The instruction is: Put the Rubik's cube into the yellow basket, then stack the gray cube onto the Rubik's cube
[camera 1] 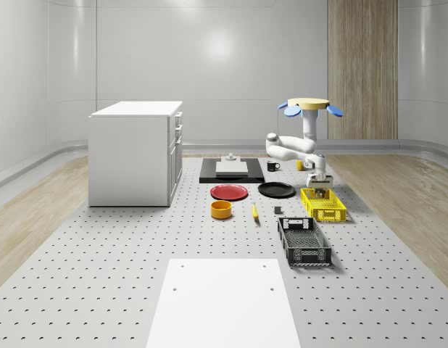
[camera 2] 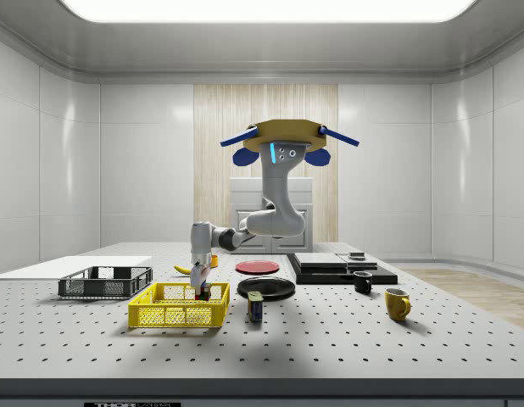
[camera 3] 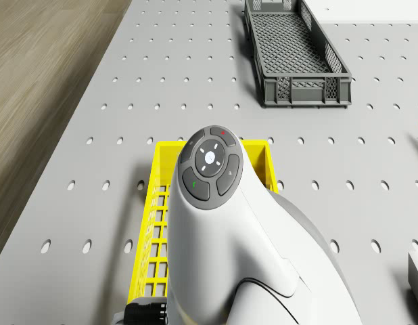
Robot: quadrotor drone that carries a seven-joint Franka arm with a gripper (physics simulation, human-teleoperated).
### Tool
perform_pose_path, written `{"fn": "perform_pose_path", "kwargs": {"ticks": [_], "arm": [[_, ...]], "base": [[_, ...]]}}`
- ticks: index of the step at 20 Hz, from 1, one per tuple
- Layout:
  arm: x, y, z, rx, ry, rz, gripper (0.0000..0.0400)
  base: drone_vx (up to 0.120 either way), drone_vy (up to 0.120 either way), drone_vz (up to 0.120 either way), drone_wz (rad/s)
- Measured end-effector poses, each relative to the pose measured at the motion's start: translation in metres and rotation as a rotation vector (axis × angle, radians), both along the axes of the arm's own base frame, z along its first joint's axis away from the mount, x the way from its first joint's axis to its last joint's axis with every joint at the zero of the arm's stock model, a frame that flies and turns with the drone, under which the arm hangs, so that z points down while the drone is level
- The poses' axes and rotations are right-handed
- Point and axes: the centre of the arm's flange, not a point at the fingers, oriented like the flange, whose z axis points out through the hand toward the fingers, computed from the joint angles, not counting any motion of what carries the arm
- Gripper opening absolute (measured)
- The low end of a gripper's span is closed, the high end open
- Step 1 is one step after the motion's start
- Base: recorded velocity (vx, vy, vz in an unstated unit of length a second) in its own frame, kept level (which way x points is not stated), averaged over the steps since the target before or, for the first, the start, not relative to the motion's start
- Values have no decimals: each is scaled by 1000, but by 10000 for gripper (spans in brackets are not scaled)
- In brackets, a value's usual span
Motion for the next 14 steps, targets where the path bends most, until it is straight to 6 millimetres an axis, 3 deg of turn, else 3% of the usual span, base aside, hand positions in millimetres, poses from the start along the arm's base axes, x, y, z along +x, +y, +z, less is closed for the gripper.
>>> {"fn": "perform_pose_path", "kwargs": {"ticks": [8,12,14], "arm": [[7,0,22,0,0,0,325],[8,0,26,0,0,0,370],[8,0,25,0,0,0,382]], "base": [[0,0,0,0],[0,0,10,0],[0,0,120,0]]}}
